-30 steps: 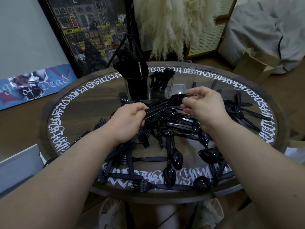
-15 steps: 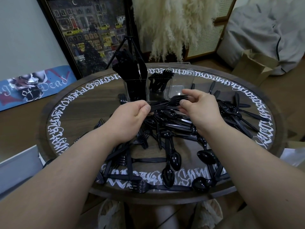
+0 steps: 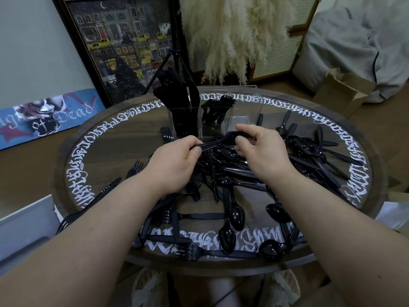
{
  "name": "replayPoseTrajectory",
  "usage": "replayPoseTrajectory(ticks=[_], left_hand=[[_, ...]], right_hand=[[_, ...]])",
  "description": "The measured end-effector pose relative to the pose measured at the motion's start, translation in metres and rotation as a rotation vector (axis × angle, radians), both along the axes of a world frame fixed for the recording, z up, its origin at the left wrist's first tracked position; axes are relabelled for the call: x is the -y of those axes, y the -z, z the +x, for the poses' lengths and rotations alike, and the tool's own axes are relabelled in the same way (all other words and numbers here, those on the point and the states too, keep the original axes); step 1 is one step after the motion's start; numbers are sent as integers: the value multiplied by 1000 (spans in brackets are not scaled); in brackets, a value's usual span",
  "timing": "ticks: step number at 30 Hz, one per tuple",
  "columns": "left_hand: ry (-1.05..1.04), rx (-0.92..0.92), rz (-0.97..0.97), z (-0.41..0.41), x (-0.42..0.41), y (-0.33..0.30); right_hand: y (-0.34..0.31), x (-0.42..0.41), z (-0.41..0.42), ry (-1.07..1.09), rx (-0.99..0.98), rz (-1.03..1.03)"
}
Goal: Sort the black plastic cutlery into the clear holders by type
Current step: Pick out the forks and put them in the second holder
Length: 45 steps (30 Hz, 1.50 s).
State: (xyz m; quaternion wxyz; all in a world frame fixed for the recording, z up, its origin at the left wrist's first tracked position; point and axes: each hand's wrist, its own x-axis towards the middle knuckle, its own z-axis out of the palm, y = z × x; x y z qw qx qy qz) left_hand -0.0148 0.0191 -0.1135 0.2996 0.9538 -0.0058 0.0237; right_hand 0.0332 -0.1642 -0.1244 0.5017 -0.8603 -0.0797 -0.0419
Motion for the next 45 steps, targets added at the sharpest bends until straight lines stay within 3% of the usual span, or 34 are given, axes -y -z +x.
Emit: replayPoseTrajectory(ticks=[4, 10, 14, 19, 24, 32, 36, 45], left_hand=[[-10, 31, -2, -1, 0, 0], [13, 70, -48, 0, 2, -5], [44, 104, -56, 6, 9, -5], [-17, 226, 77, 23, 14, -3], [-101, 187, 191, 34, 12, 0], [-113, 152, 252, 48, 13, 7], [-114, 126, 258, 53, 11, 10], [-97, 146, 267, 59, 5, 17]], right_hand=[[-5, 0, -2, 7, 2, 6], [-14, 3, -3, 20, -204, 617], [-18, 6, -5, 23, -195, 701], [-31, 19, -5, 151, 71, 510], [-52, 34, 5, 311, 445, 330], [-69, 5, 54, 229, 881, -147], [-57, -24, 77, 112, 880, -351], [-33, -44, 84, -188, 537, -738]])
